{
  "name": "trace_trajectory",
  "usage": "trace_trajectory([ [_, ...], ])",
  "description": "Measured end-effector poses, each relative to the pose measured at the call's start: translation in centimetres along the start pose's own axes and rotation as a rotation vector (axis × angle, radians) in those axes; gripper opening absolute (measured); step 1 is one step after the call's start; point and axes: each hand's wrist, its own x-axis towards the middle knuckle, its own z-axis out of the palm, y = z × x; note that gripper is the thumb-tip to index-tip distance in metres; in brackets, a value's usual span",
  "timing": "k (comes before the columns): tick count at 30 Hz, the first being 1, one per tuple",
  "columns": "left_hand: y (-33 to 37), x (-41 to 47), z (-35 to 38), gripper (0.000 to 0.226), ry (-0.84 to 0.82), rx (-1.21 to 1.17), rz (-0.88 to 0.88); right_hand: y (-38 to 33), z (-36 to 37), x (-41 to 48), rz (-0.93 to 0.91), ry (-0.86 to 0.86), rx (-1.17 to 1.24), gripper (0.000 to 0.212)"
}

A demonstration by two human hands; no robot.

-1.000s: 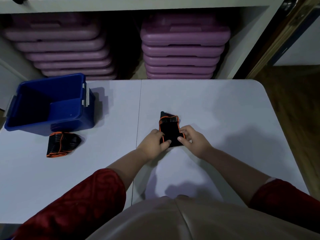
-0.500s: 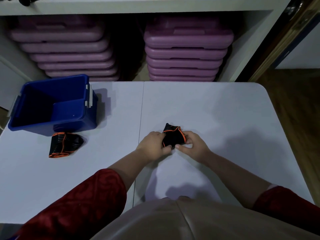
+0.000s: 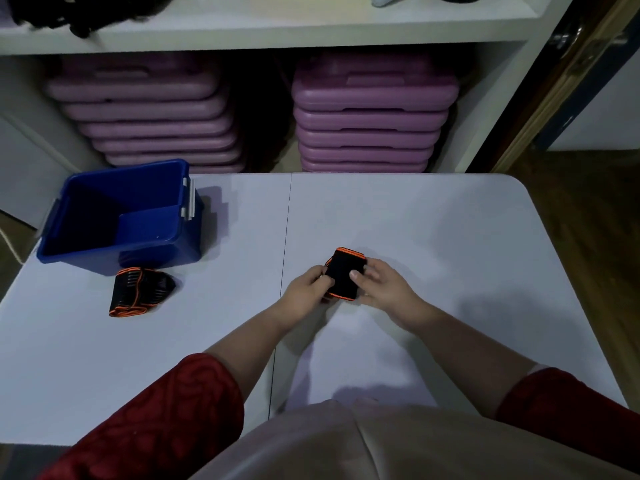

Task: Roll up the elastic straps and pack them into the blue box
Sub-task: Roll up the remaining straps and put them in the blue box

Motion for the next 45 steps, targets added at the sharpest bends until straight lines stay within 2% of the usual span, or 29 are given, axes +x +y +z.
trace_trajectory([
  [2, 0.1, -0.5, -0.2, 0.02, -0.003, 0.023, 0.026, -1.0, 0.5, -0.7, -0.011, -0.059, 0.057, 0.015],
  [7, 0.0, -1.9, -0.5, 0.034, 0.034, 0.044, 0.118, -2.3, 0.6, -1.5, -0.042, -0.082, 0.088, 0.009],
  [8, 0.0, -2.3, -0.5, 0.035, 0.05, 0.054, 0.143, -2.5, 0.8, -1.6, -0.052, -0.074, 0.083, 0.014],
  [11, 0.0, -3.4, -1.0, 0.031, 0.084, 0.039, 0.17, -2.7, 1.1, -1.4, -0.041, -0.08, 0.055, 0.049],
  [12, 0.1, -3.8, -1.3, 0.03, 0.093, 0.028, 0.175, -2.7, 1.3, -1.4, -0.032, -0.116, 0.039, 0.051],
  [14, -0.1, -4.6, -2.0, 0.027, 0.108, 0.012, 0.197, -2.9, 1.8, -1.6, -0.021, -0.196, -0.028, 0.038],
  [16, -0.3, -5.3, -3.0, 0.024, 0.123, -0.002, 0.209, -3.3, 2.7, -2.0, -0.042, -0.206, -0.105, 0.032],
  [22, -1.6, -6.8, -6.3, 0.021, 0.187, -0.021, 0.228, -2.5, 6.6, -1.3, -0.007, -0.242, -0.112, 0.046],
  [30, -1.3, -8.7, -15.9, 0.026, 0.186, 0.01, 0.264, -5.0, 15.8, -0.2, -0.1, -0.208, -0.057, 0.032],
  [34, -0.5, -9.0, -21.5, 0.027, 0.197, 0.056, 0.317, -6.9, 21.0, 1.5, -0.166, -0.145, -0.059, 0.033],
  [38, 0.2, -8.6, -27.6, 0.024, 0.247, 0.102, 0.359, -8.6, 26.3, 4.0, -0.228, -0.084, -0.072, 0.04],
  [45, 0.9, -6.1, -39.4, 0.019, 0.371, 0.158, 0.345, -12.7, 34.4, 10.2, -0.238, 0.031, -0.074, 0.025],
])
